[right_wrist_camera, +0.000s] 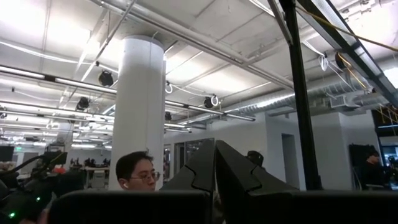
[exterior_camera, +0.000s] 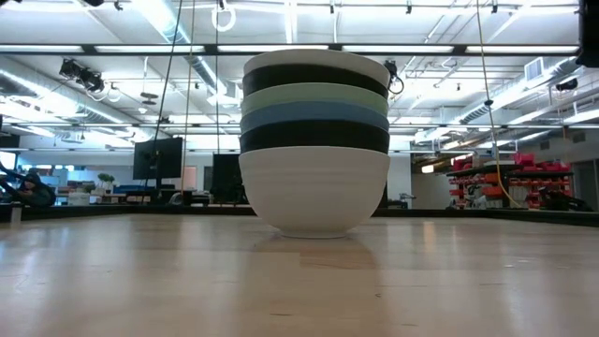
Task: Nest bowls inside each other
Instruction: Return to Home Position
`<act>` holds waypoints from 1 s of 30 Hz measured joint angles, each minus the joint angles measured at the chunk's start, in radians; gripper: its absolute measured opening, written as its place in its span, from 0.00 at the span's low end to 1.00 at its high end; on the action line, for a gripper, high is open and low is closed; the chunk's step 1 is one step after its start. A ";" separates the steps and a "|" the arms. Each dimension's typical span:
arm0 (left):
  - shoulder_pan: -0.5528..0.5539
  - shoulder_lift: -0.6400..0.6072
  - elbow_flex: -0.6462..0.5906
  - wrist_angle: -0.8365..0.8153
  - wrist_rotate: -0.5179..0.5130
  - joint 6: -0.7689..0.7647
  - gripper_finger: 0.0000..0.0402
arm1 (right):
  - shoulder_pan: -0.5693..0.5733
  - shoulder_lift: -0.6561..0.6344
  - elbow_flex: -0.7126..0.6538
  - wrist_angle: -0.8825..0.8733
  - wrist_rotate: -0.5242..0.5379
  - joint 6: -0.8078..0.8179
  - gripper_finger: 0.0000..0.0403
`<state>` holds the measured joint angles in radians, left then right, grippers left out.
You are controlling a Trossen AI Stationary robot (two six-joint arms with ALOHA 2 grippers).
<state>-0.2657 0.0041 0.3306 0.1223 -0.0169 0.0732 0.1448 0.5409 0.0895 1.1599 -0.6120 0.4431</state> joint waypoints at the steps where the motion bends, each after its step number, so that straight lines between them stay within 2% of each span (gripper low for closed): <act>1: 0.000 0.000 -0.020 0.029 0.003 0.007 0.18 | 0.000 0.000 0.000 -0.001 0.000 0.000 0.06; 11: 0.000 0.000 -0.135 0.108 0.003 0.012 0.17 | 0.002 0.003 0.000 -0.010 0.000 0.014 0.06; 19: 0.001 0.000 -0.254 0.243 0.003 0.017 0.19 | 0.002 0.003 0.000 -0.010 0.000 0.026 0.06; 30: 0.001 0.001 -0.274 0.245 0.003 0.017 0.18 | 0.002 0.003 0.000 -0.010 0.000 0.078 0.06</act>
<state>-0.2646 0.0055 0.0566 0.3675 -0.0139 0.0898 0.1471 0.5442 0.0895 1.1500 -0.6117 0.5209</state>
